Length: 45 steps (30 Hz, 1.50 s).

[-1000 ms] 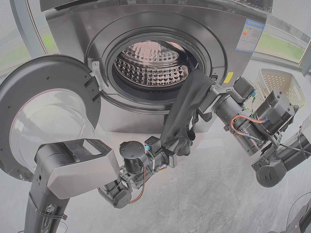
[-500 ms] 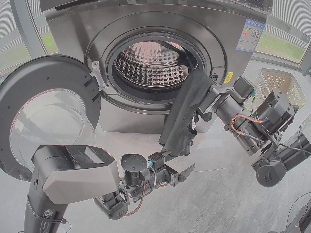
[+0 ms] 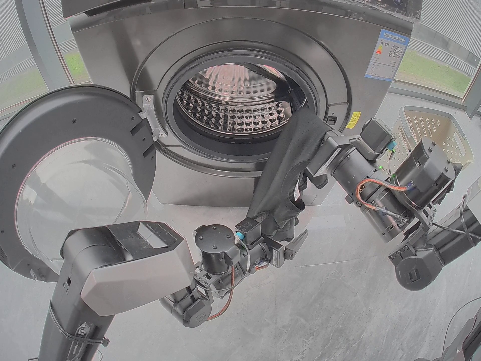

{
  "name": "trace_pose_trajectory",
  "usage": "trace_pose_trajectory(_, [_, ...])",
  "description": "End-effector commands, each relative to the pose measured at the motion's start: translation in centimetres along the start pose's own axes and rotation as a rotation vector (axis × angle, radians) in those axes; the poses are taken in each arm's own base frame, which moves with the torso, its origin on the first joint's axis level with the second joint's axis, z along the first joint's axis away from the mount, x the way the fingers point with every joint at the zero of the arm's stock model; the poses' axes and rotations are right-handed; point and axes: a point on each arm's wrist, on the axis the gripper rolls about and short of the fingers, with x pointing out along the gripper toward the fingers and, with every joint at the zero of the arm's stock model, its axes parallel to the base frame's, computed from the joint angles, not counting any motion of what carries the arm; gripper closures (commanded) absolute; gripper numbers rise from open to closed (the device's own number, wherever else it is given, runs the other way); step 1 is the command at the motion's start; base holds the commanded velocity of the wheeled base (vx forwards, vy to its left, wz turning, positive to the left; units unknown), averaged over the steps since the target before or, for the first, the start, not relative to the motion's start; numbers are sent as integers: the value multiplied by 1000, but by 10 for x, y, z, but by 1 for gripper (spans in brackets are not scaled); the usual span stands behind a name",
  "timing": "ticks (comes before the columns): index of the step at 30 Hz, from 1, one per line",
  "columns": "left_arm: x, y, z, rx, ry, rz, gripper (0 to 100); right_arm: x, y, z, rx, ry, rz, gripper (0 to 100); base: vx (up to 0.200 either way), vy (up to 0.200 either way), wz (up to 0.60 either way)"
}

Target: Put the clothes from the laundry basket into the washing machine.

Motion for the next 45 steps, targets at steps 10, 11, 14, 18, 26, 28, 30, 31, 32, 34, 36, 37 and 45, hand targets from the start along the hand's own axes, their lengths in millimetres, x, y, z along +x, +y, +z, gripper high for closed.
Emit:
trace_pose_trajectory(10, [14,7,2,-1,-55,44,100,0,0,-1,0,3,1,100,0,0,0])
trace_pose_trajectory(11, [13,7,4,-1,-59,50,100,0,0,-1,0,3,1,100,0,0,0])
trace_pose_trajectory(14, [12,6,8,0,-66,56,100,0,0,-1,0,3,0,100,0,0,0])
trace_pose_trajectory(18, [7,5,18,-5,-74,55,100,0,-1,0,-1,1,-1,100,0,0,0])
trace_pose_trajectory(26, [-8,1,0,1,21,37,100,-1,-1,-1,-1,4,-2,100,0,0,0])
trace_pose_trajectory(28, [-8,1,0,1,21,37,0,-1,-1,0,-3,2,-3,100,0,0,0])
trace_pose_trajectory(30, [-8,2,1,1,17,39,0,0,-1,0,-2,1,-2,100,0,0,0])
trace_pose_trajectory(31, [-8,2,2,1,14,38,0,0,-1,-1,-2,2,-3,100,0,0,0])
trace_pose_trajectory(32, [-8,1,2,1,13,37,0,0,-1,-1,-1,3,-1,100,0,0,0])
trace_pose_trajectory(34, [-7,-1,4,3,7,30,0,0,-1,0,-1,1,-1,100,0,0,0])
trace_pose_trajectory(36, [-6,-2,5,3,3,11,0,0,-1,-1,-1,3,-1,100,0,0,0])
trace_pose_trajectory(37, [-6,-4,6,3,3,-4,0,0,-1,0,-1,1,-1,100,0,0,0])
trace_pose_trajectory(45, [18,4,1,12,-49,2,0,0,0,-1,-1,3,1,100,0,0,0])
